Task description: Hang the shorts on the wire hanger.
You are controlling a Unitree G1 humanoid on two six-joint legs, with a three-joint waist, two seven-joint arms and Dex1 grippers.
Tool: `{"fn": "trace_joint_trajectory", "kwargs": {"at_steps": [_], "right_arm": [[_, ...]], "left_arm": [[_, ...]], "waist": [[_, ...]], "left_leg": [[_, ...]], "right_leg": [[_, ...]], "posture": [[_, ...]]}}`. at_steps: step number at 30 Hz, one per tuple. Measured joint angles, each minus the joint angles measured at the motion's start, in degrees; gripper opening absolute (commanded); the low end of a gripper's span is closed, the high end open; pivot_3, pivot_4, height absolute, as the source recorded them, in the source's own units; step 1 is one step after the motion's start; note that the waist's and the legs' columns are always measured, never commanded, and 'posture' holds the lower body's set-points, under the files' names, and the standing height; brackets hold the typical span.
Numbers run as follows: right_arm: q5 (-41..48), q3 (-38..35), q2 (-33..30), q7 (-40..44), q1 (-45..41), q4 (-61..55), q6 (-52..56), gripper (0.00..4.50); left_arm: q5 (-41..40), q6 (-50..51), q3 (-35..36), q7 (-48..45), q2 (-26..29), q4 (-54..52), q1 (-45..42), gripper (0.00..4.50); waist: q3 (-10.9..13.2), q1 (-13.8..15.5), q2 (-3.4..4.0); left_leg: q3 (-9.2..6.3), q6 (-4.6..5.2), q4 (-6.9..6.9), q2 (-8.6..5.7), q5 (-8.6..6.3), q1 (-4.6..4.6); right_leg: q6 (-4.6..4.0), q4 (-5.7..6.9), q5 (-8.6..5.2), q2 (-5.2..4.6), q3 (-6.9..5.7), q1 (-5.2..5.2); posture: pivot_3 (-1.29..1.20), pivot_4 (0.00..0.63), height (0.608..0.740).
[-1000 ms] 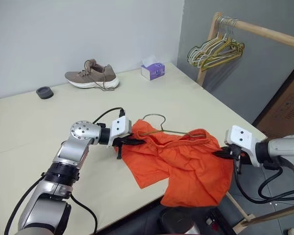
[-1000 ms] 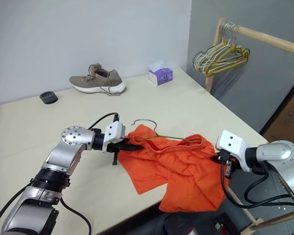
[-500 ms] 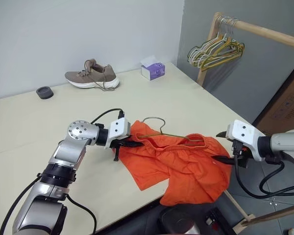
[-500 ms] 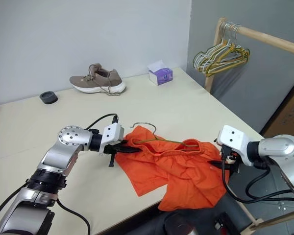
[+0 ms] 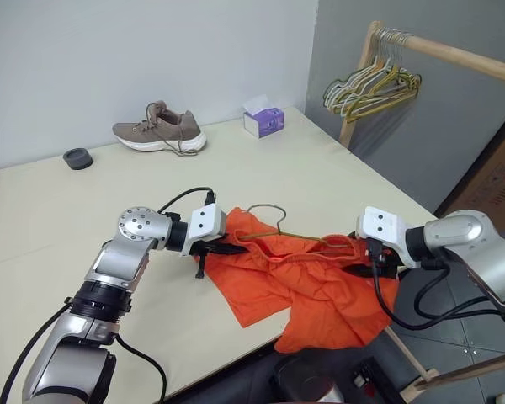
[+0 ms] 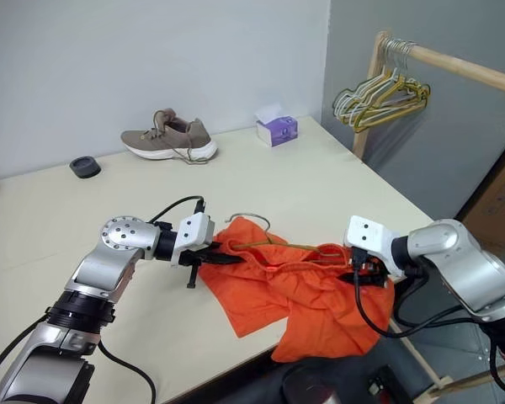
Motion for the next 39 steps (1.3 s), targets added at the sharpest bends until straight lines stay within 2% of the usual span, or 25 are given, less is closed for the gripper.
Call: {"fn": "trace_joint_trajectory", "kwargs": {"at_steps": [7,10,16,21,27,30,33,39], "right_arm": [[-1.0,1.0,1.3,2.4,-2.2,0.8,-0.1,0.02],[-0.9,0.9,1.7,2.8,-2.2,0.8,0.3,0.02],[-0.3,0.3,1.7,3.1,-2.2,-1.0,2.4,0.00],[2.4,-4.0,1.6,2.8,0.2,-3.3,4.0,0.00],[3.7,-7.5,0.6,1.5,3.9,-4.0,4.8,0.00],[5.5,-11.3,0.6,-0.2,7.1,-4.3,7.6,0.00],[7.9,-19.3,0.9,-3.1,13.0,-4.6,12.0,0.00],[9.0,-36.5,3.6,-11.0,23.2,-7.5,22.2,0.00]], "left_arm": [[-0.1,0.9,0.0,1.0,-0.4,-0.9,0.0,0.00],[-0.3,2.3,0.1,1.0,-0.3,-1.5,0.5,0.00],[-3.4,7.0,1.2,0.5,0.0,-3.7,1.4,1.73],[-5.7,9.0,3.5,0.2,1.9,-3.9,1.3,3.30],[-7.0,10.3,6.6,-0.8,7.1,-3.0,1.2,3.30],[-7.2,11.6,8.6,1.3,7.6,0.1,-0.2,3.30],[-9.4,15.8,10.7,3.4,7.2,-1.1,-0.8,3.30],[-15.5,26.1,9.5,6.7,2.7,-14.0,0.5,3.30]], "waist": [[0.0,0.1,0.00],[0.0,0.1,0.00],[0.0,0.1,0.01],[0.0,0.0,0.01],[0.0,0.1,0.00],[0.0,0.3,-0.01],[0.0,1.1,-0.03],[0.0,2.2,-0.03]], "left_leg": [[-0.02,0.00,0.00,0.01,0.00,0.00],[-0.03,0.00,0.00,0.01,0.00,0.00],[-0.05,0.00,0.00,0.01,0.00,-0.01],[-0.04,0.00,0.00,0.00,0.00,0.00],[-0.04,0.00,0.00,0.00,0.00,-0.01],[-0.05,0.00,0.01,0.00,0.00,-0.03],[-0.02,0.00,0.02,0.00,0.00,-0.08],[0.00,-0.01,0.05,-0.02,0.00,-0.04]], "right_leg": [[0.00,0.00,0.00,-0.01,-0.02,0.01],[0.00,0.01,0.00,-0.01,-0.02,0.00],[0.00,0.01,0.00,-0.01,-0.04,0.00],[0.00,0.02,0.00,-0.01,-0.04,0.00],[0.00,0.01,0.00,-0.01,-0.05,0.00],[0.00,0.00,0.00,-0.04,-0.06,0.00],[0.00,-0.01,0.00,-0.09,-0.06,-0.02],[0.01,0.01,0.00,-0.13,-0.09,0.06]], "posture": [[-0.43,0.000,0.740],[-0.43,0.000,0.740],[-0.43,0.000,0.740],[-0.43,0.000,0.740],[-0.43,0.000,0.740],[-0.43,0.000,0.740],[-0.45,0.000,0.740],[-0.49,0.000,0.740]]}}
